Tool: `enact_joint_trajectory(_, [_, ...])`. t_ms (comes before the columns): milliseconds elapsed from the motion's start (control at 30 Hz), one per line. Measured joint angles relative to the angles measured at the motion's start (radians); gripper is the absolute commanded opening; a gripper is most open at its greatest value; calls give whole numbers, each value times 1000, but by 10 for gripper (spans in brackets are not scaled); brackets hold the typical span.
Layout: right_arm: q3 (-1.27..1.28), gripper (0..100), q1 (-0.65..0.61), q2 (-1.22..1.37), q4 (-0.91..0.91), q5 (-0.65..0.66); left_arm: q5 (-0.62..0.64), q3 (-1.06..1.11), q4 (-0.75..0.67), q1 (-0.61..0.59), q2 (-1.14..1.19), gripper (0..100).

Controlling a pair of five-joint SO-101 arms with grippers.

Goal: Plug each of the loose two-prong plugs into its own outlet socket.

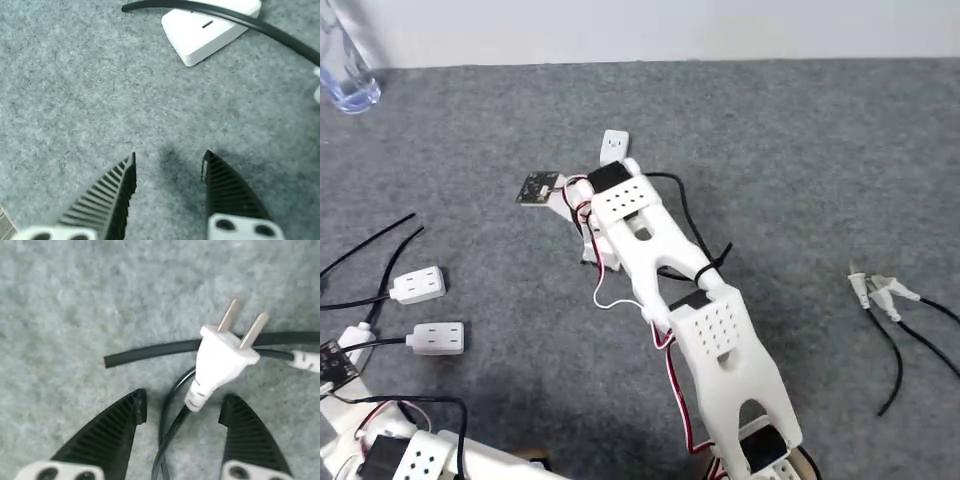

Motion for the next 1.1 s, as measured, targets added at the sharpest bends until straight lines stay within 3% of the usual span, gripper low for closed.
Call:
enact_joint_trajectory(67, [-46, 0, 11, 21, 29, 37, 0, 0, 0, 0, 0, 200])
enact_joint_trajectory(133, [-78, 36, 29, 37, 60, 63, 0, 0, 0, 0, 0, 200])
enact_joint_trajectory(467, [-95, 8, 95, 52, 222, 178, -6, 0, 0, 0, 0, 200])
enact_joint_trajectory(800, [-91, 8, 112, -87, 230, 181, -6, 0, 0, 0, 0, 200])
enact_joint_trajectory(1100, [236, 8, 118, -391, 230, 167, -6, 0, 0, 0, 0, 200])
